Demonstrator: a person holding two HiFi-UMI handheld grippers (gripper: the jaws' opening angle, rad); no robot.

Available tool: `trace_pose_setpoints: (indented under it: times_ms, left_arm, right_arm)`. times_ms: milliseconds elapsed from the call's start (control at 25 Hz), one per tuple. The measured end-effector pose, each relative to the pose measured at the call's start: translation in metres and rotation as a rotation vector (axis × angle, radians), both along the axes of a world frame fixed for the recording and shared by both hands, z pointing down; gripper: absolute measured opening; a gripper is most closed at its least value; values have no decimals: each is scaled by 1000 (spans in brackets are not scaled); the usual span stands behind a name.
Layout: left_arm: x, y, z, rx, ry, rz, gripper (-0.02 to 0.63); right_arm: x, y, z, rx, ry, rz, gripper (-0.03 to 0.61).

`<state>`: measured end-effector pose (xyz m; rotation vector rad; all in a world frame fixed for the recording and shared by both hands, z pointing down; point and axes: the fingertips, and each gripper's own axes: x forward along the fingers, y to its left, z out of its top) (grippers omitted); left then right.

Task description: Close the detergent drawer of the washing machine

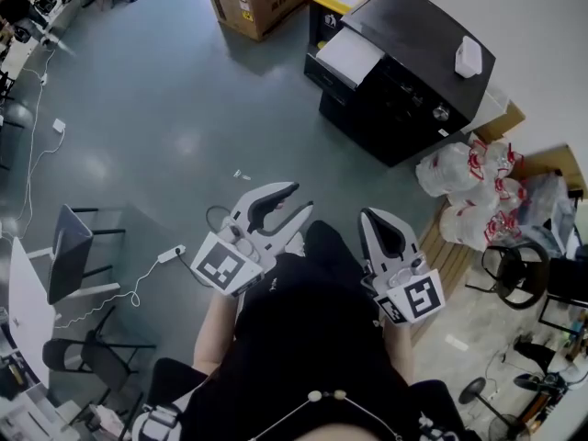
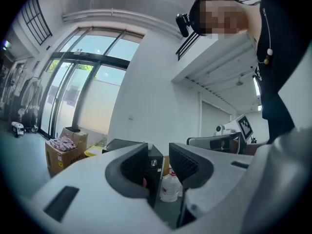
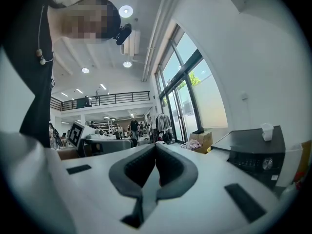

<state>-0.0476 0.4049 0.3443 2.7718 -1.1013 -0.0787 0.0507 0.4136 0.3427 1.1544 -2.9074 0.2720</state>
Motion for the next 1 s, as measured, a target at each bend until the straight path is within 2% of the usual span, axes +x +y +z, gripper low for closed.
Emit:
trace_pose_setpoints:
  times_ms: [280,480,1000]
  left_arm:
    - [-1,-18,13,4,-69,-24,135]
    - [-3,-45,14,13,-61,-53,135]
    - [18,-182,28,-4,-45,-59,135]
  right_arm:
    - [3,-22,7,-6,-9,12,5]
    - [11,-52,13,-12,-3,26,14]
    - [19,-179,28,-30,5,-56,60]
